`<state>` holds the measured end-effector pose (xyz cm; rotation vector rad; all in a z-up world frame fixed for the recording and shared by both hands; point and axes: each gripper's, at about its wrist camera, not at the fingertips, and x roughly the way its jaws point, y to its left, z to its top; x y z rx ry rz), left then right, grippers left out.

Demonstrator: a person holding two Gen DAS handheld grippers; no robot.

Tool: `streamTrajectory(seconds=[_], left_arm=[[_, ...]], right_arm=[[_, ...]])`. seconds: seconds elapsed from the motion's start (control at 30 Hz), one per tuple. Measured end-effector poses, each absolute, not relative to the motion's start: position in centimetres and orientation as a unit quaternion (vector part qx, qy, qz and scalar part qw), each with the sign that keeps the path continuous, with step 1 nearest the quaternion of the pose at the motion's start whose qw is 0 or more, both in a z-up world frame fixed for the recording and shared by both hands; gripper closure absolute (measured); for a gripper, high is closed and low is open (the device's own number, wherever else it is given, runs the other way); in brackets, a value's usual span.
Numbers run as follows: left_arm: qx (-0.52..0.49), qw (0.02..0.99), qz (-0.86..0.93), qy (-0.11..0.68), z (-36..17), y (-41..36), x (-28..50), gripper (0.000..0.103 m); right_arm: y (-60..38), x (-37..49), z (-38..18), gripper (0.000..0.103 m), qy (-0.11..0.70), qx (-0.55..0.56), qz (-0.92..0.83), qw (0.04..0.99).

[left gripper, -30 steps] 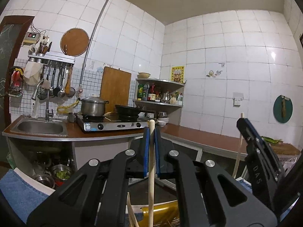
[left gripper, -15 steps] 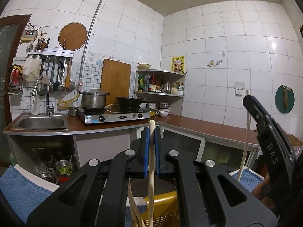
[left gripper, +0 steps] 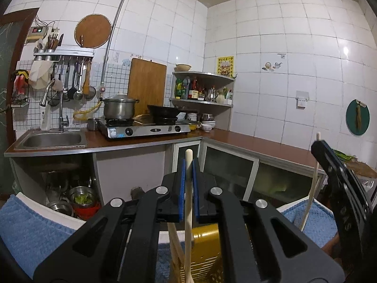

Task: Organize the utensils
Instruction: 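Lower the chopstick into the yellow holder with the left tool while the right tool drops its chopstick in, then grasp the white plastic spoon with the left tool while the right tool grasps a wooden chopstick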

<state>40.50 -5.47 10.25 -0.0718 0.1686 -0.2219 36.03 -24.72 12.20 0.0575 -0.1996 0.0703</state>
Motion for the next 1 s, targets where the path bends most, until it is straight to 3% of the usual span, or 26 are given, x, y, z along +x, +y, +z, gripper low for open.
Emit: streamTrajectory(seconds=[0.23, 0.47, 0.5, 0.53, 0.57, 0.6, 0.63, 0.73, 0.83, 1.0], left_arm=[[-0.031, 0.988, -0.104, 0.109, 9.1, -5.2, 40.7, 0.099], [-0.032, 0.981, -0.103, 0.159, 8.3, -4.8, 40.4, 0.096], [-0.036, 0.979, -0.106, 0.169, 8.3, -4.6, 40.2, 0.09], [-0.045, 0.977, -0.108, 0.177, 8.4, -4.3, 39.8, 0.083], [-0.051, 0.977, -0.104, 0.179, 8.5, -3.9, 39.3, 0.078], [-0.057, 0.977, -0.1, 0.18, 8.5, -3.6, 38.7, 0.068], [-0.061, 0.976, -0.097, 0.182, 8.7, -3.2, 37.9, 0.062], [-0.058, 0.976, -0.089, 0.191, 9.0, -2.4, 35.7, 0.056], [-0.055, 0.975, -0.075, 0.204, 9.1, -1.6, 33.4, 0.034], [-0.044, 0.971, -0.065, 0.224, 8.5, -0.7, 29.6, 0.02]], right_arm=[[-24.7, 35.2, 10.2, 0.097, -0.063, 0.031, 0.047, 0.996], [-25.2, 35.6, 8.9, 0.095, 0.033, 0.042, 0.069, 0.996], [-25.3, 35.5, 8.8, 0.094, 0.044, 0.048, 0.073, 0.995], [-25.4, 35.5, 8.8, 0.078, 0.056, 0.05, 0.075, 0.994], [-25.6, 35.3, 8.9, 0.055, 0.073, 0.051, 0.073, 0.993], [-25.8, 35.1, 8.8, 0.049, 0.078, 0.054, 0.073, 0.993], [-26.0, 34.7, 8.8, 0.049, 0.082, 0.056, 0.072, 0.992], [-26.6, 33.4, 9.1, 0.049, 0.104, 0.055, 0.069, 0.991], [-27.2, 31.4, 9.5, 0.049, 0.127, 0.054, 0.062, 0.988], [-27.8, 28.1, 9.7, 0.039, 0.156, 0.046, 0.055, 0.985]])
